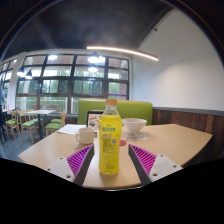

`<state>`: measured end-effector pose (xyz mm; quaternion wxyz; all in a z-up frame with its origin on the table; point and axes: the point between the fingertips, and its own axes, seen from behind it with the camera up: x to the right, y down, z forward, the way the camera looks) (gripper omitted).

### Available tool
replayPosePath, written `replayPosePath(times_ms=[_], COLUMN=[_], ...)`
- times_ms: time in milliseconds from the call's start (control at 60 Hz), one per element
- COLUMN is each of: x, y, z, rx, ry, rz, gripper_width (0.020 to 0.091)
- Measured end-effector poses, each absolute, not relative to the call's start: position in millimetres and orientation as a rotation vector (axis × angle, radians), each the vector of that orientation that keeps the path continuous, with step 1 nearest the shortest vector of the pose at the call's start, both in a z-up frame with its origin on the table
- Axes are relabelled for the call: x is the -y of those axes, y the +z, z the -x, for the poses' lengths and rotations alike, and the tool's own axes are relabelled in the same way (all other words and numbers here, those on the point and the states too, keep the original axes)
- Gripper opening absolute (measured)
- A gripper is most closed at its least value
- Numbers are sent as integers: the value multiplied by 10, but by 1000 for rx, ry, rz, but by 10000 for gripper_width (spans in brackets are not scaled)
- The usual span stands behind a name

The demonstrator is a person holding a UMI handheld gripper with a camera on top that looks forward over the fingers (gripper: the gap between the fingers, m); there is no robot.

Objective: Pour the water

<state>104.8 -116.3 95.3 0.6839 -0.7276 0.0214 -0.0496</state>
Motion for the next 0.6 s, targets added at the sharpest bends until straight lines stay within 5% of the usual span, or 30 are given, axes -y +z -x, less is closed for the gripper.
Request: replayPosePath(times_ms=[183,250,300,367,600], x=[428,274,295,274,261], y=[929,894,902,886,1069], z=[-1009,-1051,-1088,-1075,-1536], rx=[-103,-130,-180,-166,-189], ry=[-158,-205,-220,-212,-305], rz=[1608,1603,1582,1563,1577], gripper_width=[793,404,404,297,259])
